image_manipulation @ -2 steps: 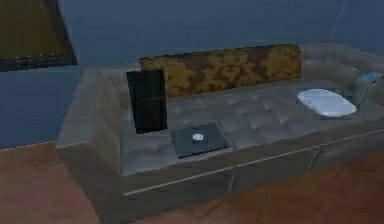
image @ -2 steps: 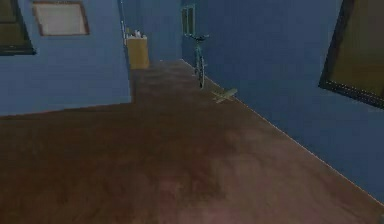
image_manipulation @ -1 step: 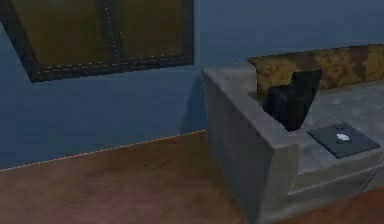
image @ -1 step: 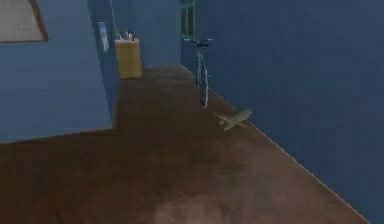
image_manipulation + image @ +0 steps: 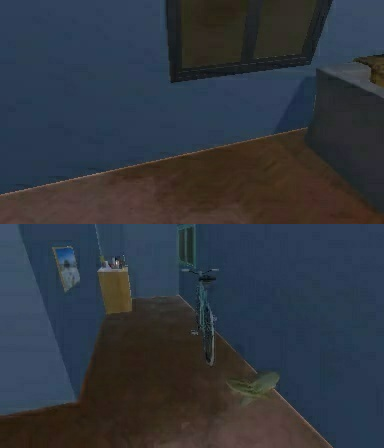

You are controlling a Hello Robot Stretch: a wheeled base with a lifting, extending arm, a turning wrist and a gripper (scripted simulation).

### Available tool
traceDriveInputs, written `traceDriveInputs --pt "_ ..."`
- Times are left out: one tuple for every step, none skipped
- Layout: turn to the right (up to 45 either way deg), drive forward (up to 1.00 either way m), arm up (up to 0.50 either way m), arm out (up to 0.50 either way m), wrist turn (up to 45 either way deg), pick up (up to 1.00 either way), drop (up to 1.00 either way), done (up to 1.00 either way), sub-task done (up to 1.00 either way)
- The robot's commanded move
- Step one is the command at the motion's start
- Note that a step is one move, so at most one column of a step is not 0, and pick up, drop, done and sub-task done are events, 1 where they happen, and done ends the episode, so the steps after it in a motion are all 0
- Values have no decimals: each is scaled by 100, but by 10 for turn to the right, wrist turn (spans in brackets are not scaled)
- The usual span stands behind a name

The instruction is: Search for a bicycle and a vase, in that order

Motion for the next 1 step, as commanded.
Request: traceDriveInputs --pt "30 0 0 0 0 0 0 0 0"
